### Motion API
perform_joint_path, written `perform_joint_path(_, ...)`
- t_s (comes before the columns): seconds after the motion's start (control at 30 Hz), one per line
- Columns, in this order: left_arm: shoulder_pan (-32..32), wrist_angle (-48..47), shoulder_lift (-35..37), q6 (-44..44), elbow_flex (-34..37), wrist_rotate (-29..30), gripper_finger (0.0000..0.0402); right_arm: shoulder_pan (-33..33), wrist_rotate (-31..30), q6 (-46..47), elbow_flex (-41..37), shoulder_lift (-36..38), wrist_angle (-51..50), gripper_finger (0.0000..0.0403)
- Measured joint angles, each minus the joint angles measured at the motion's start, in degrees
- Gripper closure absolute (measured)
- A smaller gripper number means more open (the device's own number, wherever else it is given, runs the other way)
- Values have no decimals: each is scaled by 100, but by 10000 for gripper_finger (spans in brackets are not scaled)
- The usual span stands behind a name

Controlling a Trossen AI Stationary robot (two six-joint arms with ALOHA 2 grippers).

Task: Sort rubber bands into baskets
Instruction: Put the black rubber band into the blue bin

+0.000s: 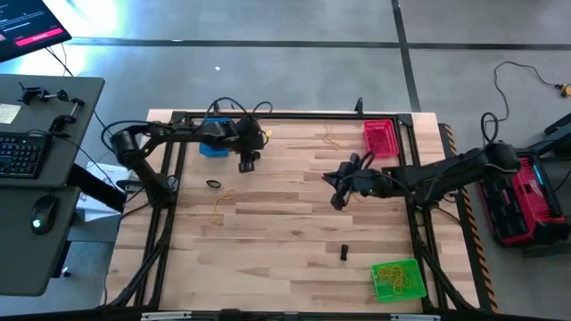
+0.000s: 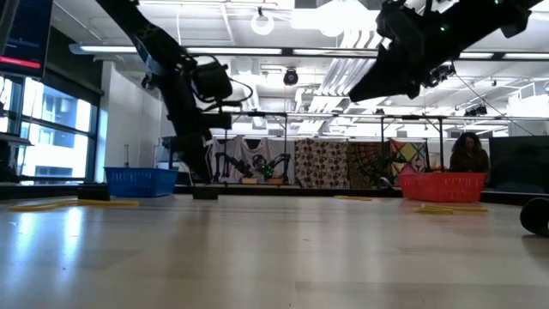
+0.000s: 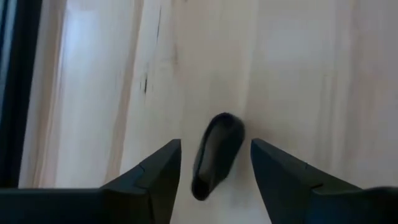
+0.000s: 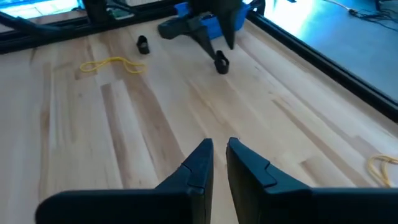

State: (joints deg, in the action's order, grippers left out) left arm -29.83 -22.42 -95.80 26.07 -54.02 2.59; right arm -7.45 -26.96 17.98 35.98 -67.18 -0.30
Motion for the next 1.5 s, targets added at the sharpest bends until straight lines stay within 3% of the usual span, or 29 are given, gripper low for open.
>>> perform_joint_path(0.23,-98,-229,-493,302,-313,2,205,-164,-33,-17,-135,0,184,369)
perform_joint_path(0.37,-96,-358,-662,314,-410,63,219,-234,-174,-47,-135,0,185,369)
perform_joint_path(0.63,-40,-536,-648,444,-436,0,318,-286,-256,-109,-135,0,184,369)
perform_joint_path(0.73,38,-907,-561,462,-546,320,368,-286,-256,-111,-135,0,184,369)
perform_joint_path(0.83,101,-1101,-295,274,-588,679,396,-286,-254,-109,-135,0,184,369)
perform_joint_path(1.13,-120,-1945,1235,-1031,-588,656,399,-286,-254,-114,-135,0,171,369)
perform_joint_path(1.33,-683,-2545,2053,-1930,-588,739,400,-286,-251,-134,-135,0,170,369)
perform_joint_path(1.5,-1288,-2884,2148,-2198,-586,744,401,-286,-250,-136,-135,0,180,369)
